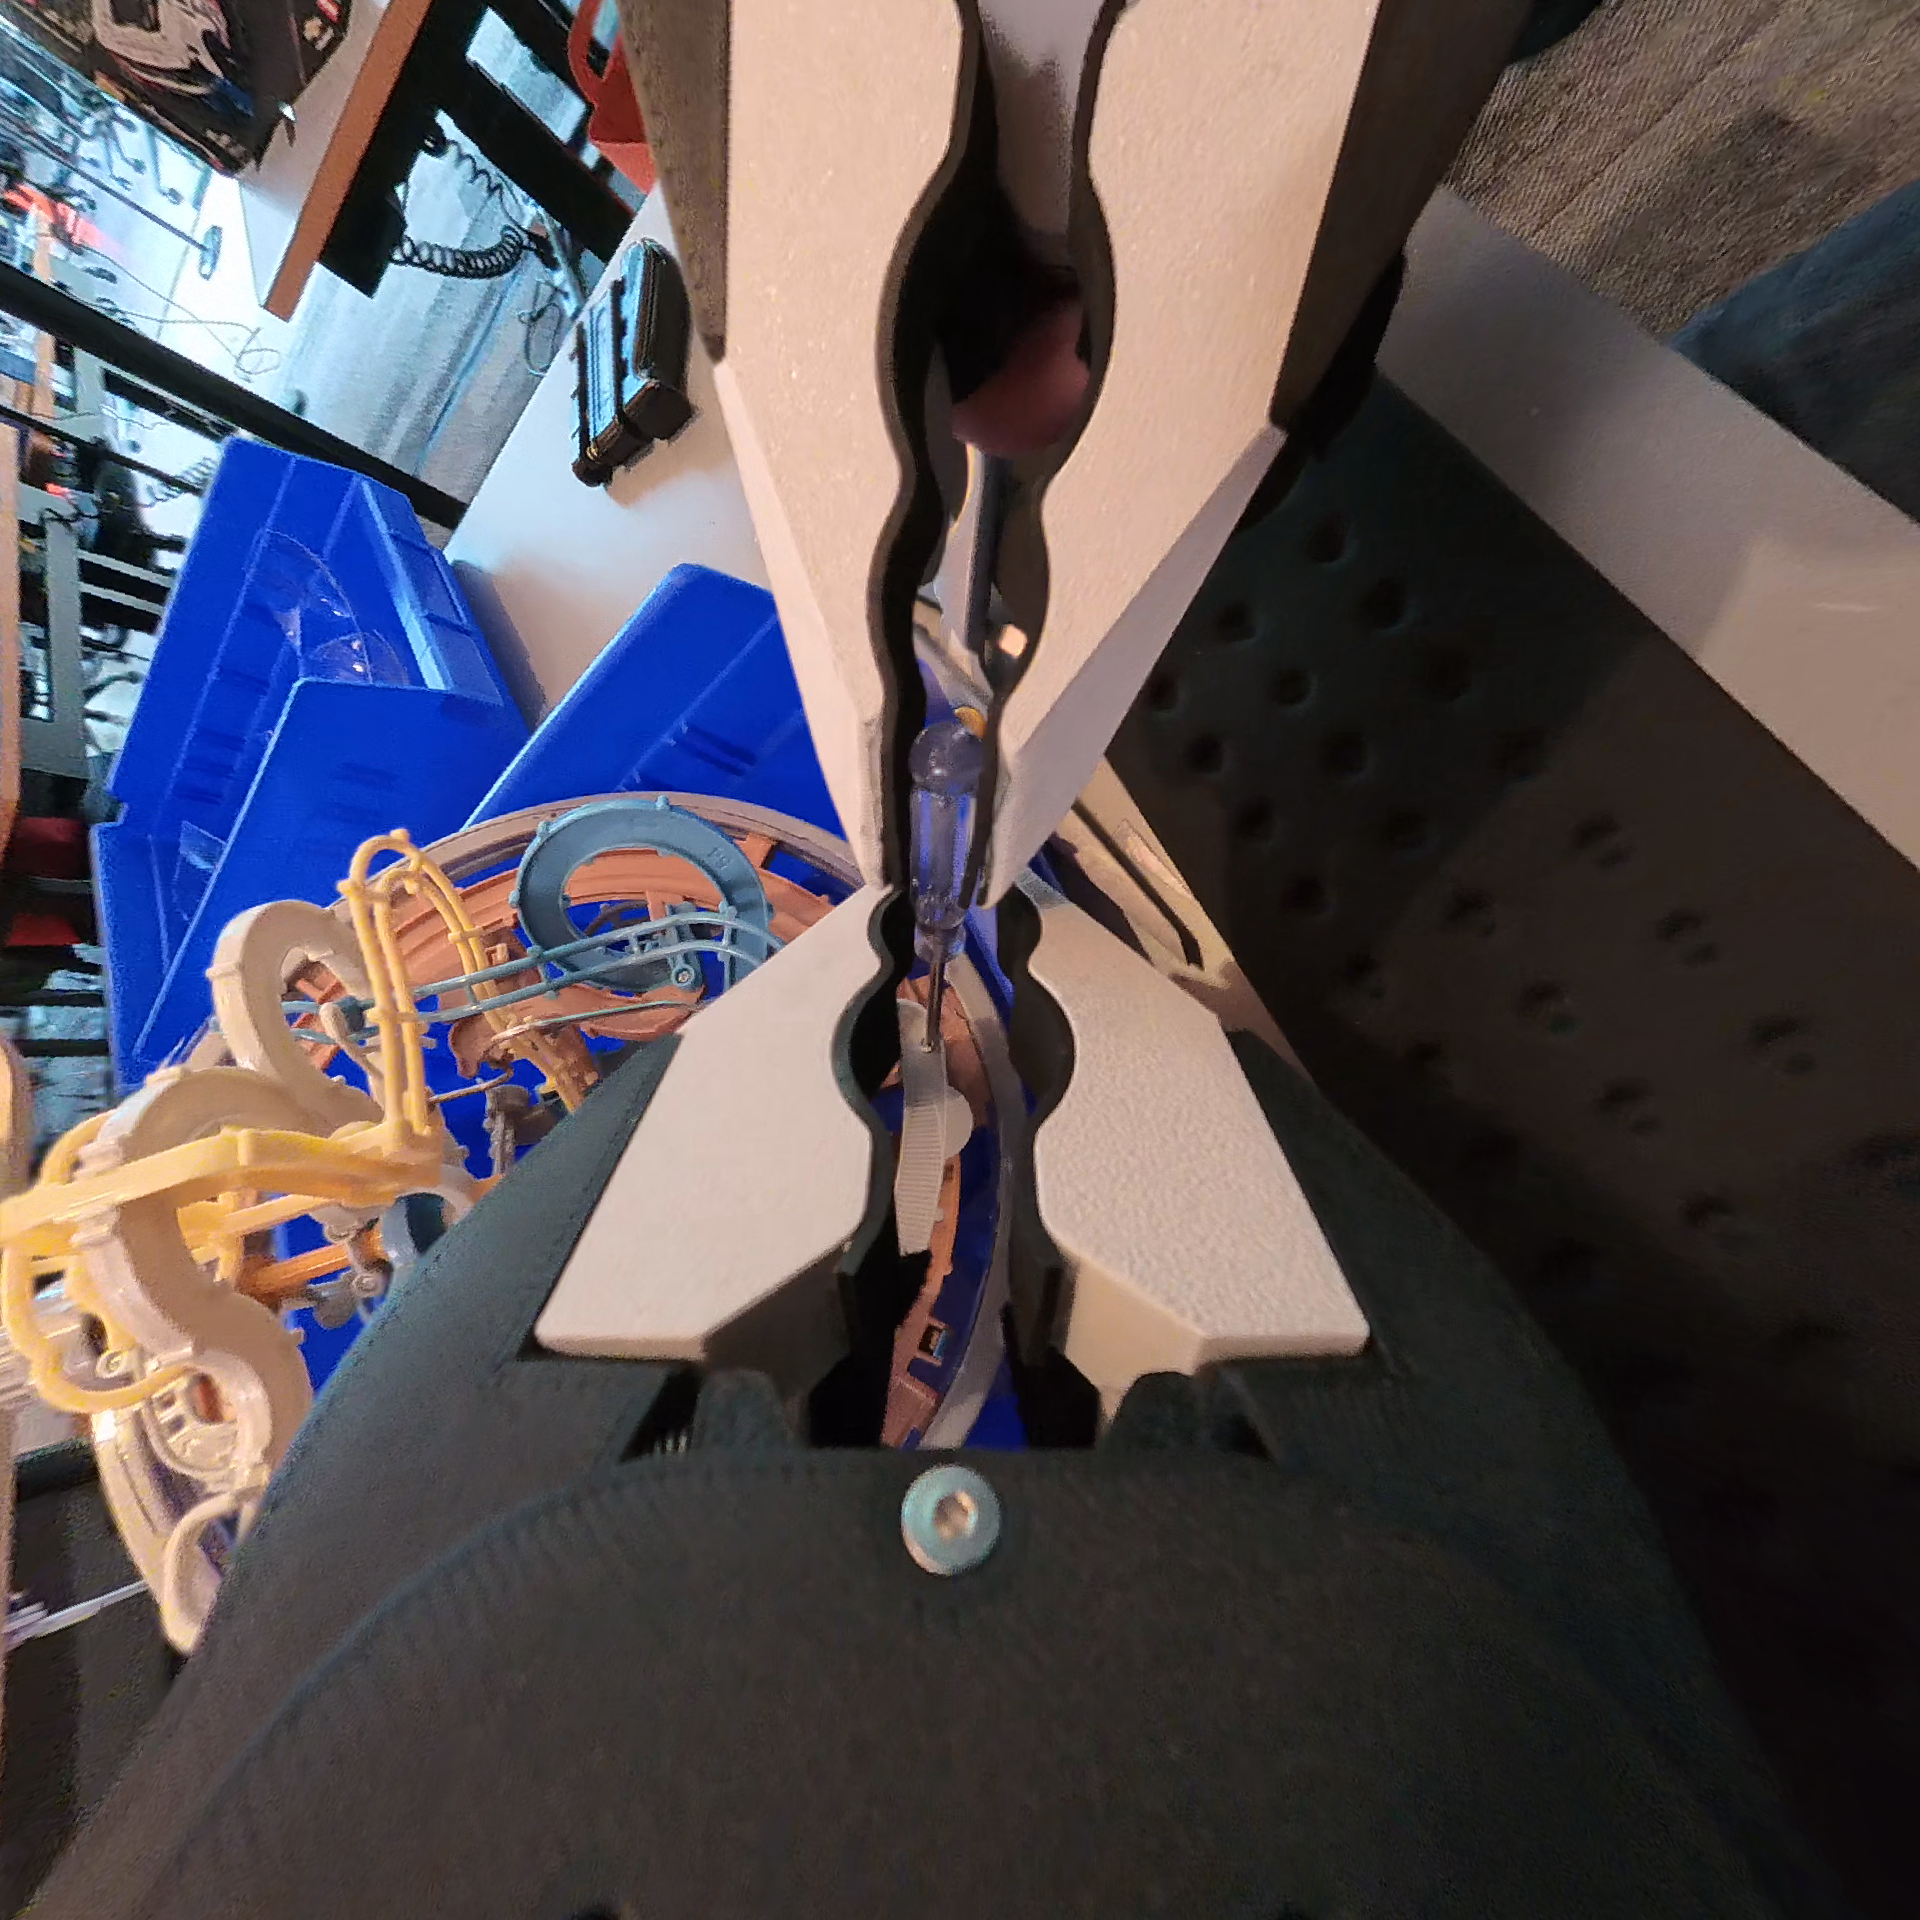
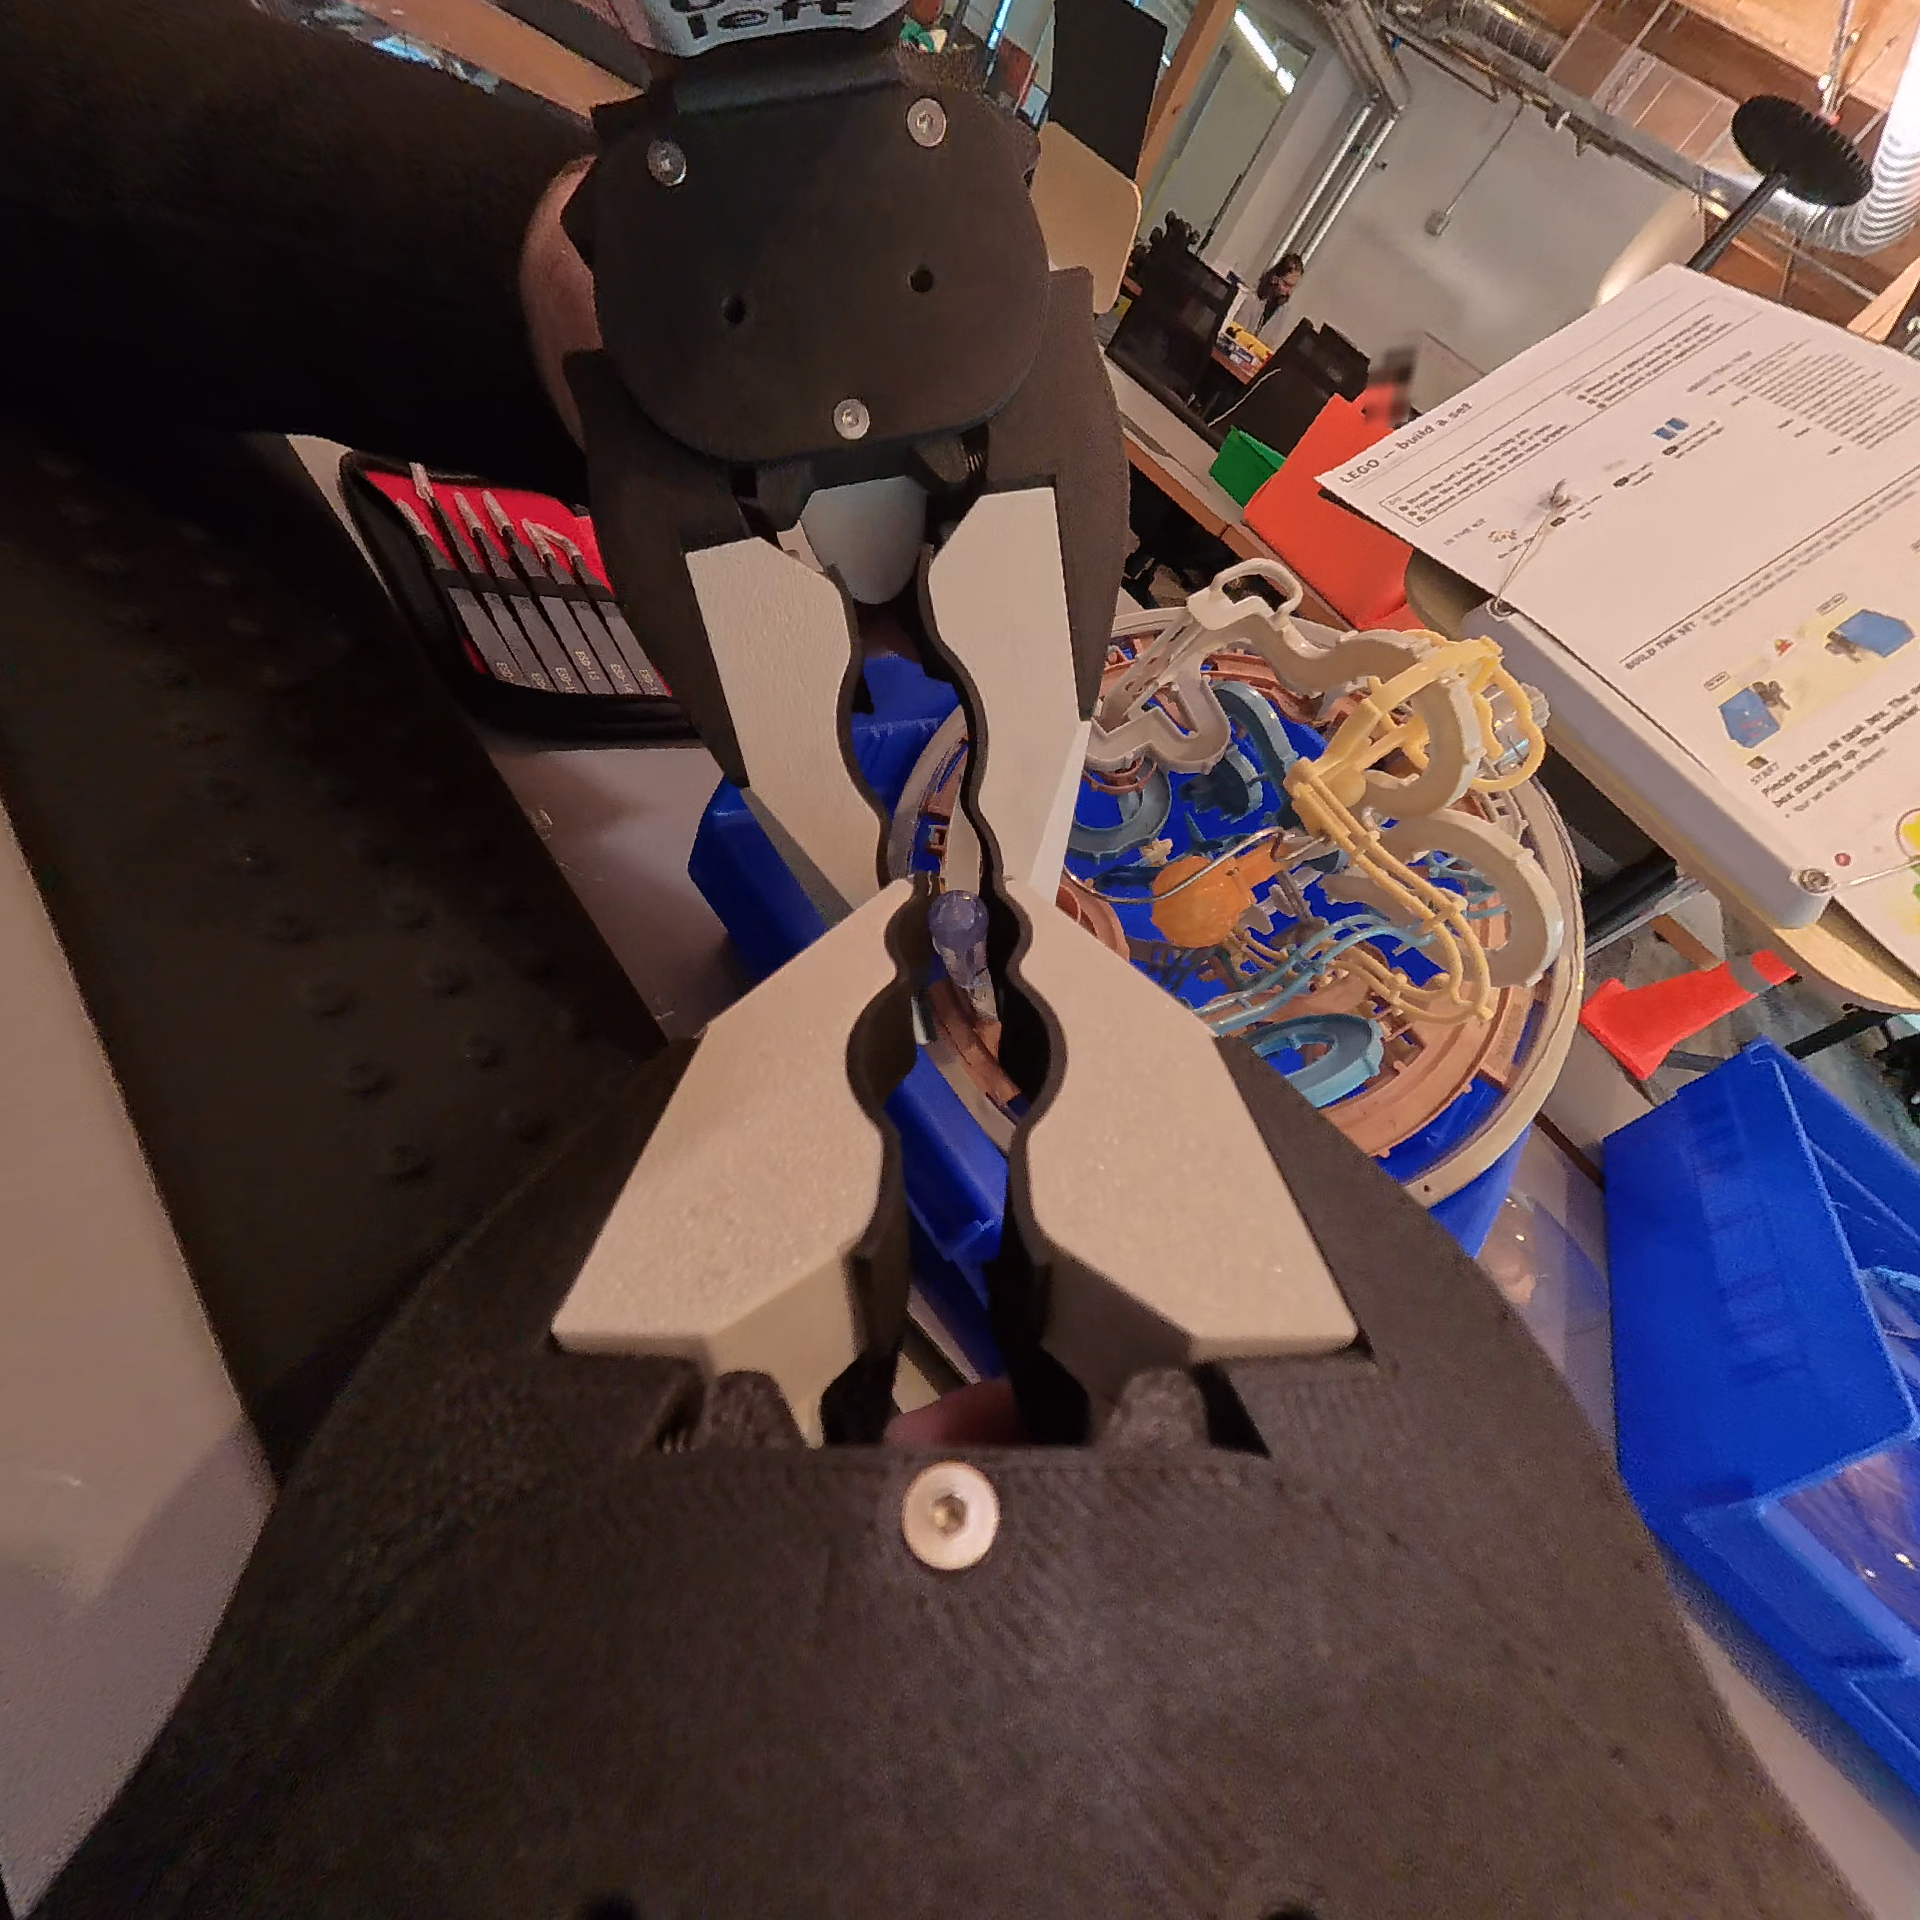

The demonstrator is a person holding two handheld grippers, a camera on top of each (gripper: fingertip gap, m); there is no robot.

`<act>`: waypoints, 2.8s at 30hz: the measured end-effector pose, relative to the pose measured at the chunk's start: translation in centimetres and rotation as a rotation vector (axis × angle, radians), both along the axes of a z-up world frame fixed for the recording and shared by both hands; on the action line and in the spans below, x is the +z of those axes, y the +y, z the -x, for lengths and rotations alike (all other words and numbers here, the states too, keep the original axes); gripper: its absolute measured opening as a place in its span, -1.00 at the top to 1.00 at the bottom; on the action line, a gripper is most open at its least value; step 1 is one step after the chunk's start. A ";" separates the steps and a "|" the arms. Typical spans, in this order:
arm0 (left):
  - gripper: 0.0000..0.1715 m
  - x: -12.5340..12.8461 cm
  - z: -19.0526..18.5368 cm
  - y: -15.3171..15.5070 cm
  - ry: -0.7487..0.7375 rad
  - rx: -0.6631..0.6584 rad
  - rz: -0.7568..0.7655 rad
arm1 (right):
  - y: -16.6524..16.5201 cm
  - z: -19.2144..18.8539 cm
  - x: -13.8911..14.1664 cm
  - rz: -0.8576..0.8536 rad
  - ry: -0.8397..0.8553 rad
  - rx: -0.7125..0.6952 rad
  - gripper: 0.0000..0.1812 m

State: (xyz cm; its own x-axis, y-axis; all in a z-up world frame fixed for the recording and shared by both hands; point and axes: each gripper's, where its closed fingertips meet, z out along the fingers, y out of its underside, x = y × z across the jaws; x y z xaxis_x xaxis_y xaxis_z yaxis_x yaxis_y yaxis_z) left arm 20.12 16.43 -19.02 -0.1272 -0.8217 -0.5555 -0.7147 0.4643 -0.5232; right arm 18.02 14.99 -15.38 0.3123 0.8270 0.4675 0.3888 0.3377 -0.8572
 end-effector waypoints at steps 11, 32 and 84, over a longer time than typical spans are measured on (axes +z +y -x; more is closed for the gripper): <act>0.42 7.3 5.7 2.6 -0.067 0.074 -0.009 | 0.1 0.0 0.1 -0.048 -0.012 -0.006 0.91; 0.02 4.8 7.2 12.5 -0.200 0.303 0.265 | 0.0 0.1 -0.1 -0.062 -0.027 0.051 0.91; -0.05 2.8 7.2 14.1 -0.268 0.334 0.323 | 2.2 0.6 2.4 0.176 -0.221 0.101 0.91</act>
State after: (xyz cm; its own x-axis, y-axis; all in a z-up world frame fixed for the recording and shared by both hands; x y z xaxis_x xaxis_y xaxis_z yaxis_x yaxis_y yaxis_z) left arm 12.94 30.57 -16.24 0.2823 -0.9277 -0.2443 -0.6180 0.0190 -0.7859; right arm 17.38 17.17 -12.99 0.1310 0.9230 0.3618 0.5447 0.2379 -0.8042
